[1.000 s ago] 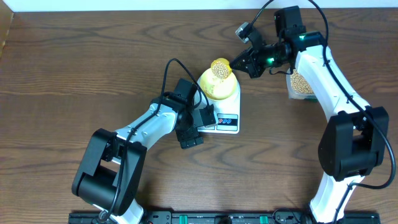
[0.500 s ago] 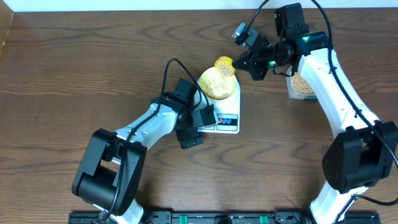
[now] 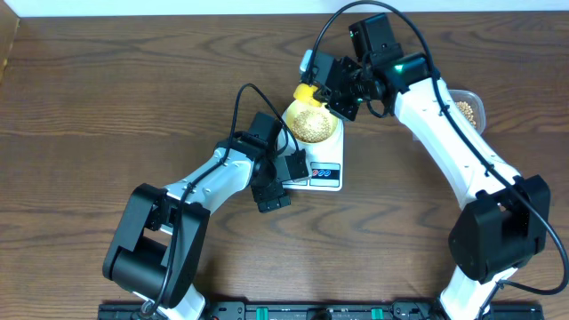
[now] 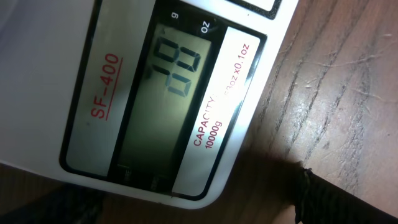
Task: Scoop item into bowl and weigh 50g on scale
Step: 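Tilt the scoop with the right gripper to pour soybeans into the bowl, then move the empty scoop with the right gripper back toward the tub, then dip the scoop into the soybean tub with the right gripper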
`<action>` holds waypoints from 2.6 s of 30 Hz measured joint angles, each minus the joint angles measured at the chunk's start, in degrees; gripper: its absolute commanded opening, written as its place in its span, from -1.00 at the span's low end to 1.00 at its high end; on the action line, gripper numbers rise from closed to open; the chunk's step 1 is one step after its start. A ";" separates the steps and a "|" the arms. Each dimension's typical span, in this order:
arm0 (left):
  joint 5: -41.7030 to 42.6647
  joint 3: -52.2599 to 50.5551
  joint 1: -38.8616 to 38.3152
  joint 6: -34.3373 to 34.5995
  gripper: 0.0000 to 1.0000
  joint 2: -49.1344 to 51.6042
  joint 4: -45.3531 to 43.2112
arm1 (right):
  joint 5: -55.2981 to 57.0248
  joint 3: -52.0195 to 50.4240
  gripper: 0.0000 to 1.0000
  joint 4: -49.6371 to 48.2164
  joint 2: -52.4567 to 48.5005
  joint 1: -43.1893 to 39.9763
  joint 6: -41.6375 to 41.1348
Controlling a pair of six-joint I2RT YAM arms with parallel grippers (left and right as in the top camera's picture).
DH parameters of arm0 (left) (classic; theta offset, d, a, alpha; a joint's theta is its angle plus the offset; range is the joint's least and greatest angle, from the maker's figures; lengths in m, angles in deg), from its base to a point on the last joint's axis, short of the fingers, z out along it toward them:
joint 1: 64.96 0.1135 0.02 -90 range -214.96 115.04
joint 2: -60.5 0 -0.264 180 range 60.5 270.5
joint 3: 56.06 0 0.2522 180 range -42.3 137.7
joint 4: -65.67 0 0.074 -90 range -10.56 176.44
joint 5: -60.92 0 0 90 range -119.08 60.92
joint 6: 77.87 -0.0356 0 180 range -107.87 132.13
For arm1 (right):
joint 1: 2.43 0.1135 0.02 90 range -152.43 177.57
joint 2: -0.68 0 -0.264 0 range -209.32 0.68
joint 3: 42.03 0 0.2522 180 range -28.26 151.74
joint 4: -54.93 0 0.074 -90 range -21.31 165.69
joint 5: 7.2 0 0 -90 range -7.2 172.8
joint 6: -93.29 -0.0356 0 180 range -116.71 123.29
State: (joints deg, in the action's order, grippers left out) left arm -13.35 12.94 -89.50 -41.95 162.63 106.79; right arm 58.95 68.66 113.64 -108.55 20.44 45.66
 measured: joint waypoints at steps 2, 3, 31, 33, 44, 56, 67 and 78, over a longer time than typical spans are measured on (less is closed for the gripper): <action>0.00 0.00 0.00 0.00 0.95 0.00 0.00 | 0.57 0.00 -0.98 -0.24 0.00 0.31 0.35; 0.00 0.00 0.00 0.00 0.95 0.00 0.00 | 0.66 0.00 -0.98 -0.24 0.00 0.35 0.39; -0.02 0.00 0.00 0.00 0.95 0.00 0.00 | -16.61 0.00 -0.98 -2.67 6.75 -14.71 -9.25; -0.02 0.00 0.00 0.00 0.95 0.00 0.00 | -16.94 0.00 -0.98 -2.58 6.75 -16.94 -10.21; -0.02 0.00 0.00 0.00 0.95 0.00 0.00 | -16.59 0.00 -0.98 -9.86 6.75 -25.00 -11.87; -0.02 0.00 0.00 0.00 0.95 0.00 0.02 | -4.17 0.02 -0.98 -8.68 6.75 -25.97 -13.31; 0.00 0.02 0.00 0.00 0.95 0.02 0.00 | 16.13 0.02 -0.98 3.67 6.75 -26.10 -25.22; 0.00 0.02 0.00 0.00 0.95 0.04 0.00 | 26.73 0.02 -0.98 11.43 6.58 -27.34 -34.97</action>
State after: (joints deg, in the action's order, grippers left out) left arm -13.35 12.96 -89.50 -41.95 162.67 106.79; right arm 85.68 68.68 125.07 -101.97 -6.90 10.69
